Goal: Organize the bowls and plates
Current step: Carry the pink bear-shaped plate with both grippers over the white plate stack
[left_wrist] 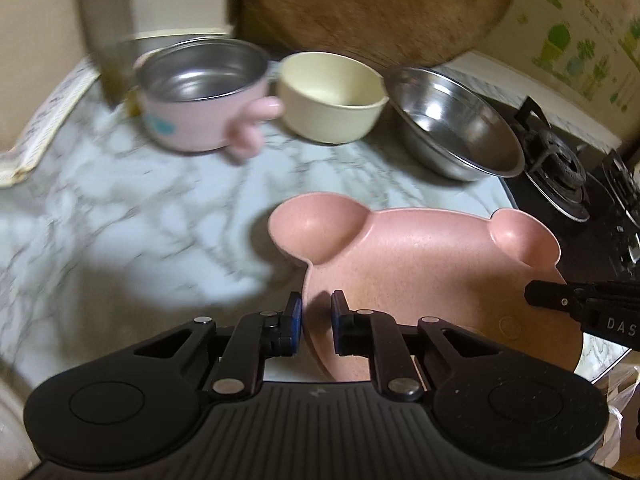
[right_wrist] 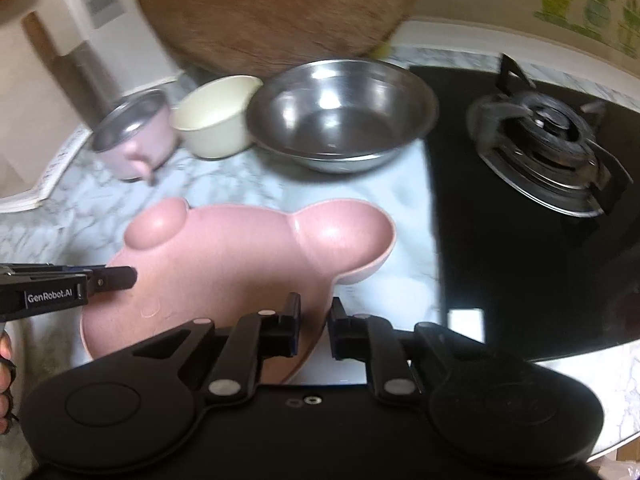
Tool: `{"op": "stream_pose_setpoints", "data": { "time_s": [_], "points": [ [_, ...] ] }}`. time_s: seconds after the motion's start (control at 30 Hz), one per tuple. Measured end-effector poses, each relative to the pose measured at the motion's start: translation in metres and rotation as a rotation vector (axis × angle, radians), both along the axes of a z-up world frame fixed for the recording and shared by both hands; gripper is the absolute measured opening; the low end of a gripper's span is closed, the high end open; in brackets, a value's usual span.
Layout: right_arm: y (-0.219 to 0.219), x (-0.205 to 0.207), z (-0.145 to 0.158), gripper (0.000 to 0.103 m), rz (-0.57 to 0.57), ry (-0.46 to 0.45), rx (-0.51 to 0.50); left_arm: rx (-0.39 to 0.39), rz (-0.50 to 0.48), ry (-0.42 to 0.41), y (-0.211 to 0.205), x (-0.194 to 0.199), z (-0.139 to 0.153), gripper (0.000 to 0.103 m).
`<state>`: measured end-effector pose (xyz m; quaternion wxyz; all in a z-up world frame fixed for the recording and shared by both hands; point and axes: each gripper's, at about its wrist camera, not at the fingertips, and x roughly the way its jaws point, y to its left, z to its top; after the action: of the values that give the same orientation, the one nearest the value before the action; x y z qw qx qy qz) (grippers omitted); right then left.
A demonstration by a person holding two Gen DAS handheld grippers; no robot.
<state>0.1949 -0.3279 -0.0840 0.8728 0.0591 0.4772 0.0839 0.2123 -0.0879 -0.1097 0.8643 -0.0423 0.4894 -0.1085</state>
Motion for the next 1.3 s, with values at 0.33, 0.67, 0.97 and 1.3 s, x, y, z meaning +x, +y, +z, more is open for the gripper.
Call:
{"op": "stream_pose_setpoints", "data": {
  "time_s": [0.33, 0.67, 0.97, 1.3],
  "points": [
    [0.046, -0.008, 0.026, 0.013, 0.139, -0.048, 0.026, -0.041, 0.136, -0.029, 0.059, -0.044, 0.026, 0.013],
    [0.102, -0.016, 0.055, 0.013, 0.290, -0.101, 0.098, -0.005, 0.277, -0.120, 0.119, -0.093, 0.067, 0.013],
    [0.173, -0.025, 0.061, 0.013, 0.472, -0.099, 0.129, 0.022, 0.442, -0.133, 0.182, -0.148, 0.075, 0.013],
    [0.255, -0.040, 0.049, 0.013, 0.661, -0.085, 0.160, 0.068, 0.612, -0.134, 0.241, -0.200, 0.068, 0.013]
  ]
}}
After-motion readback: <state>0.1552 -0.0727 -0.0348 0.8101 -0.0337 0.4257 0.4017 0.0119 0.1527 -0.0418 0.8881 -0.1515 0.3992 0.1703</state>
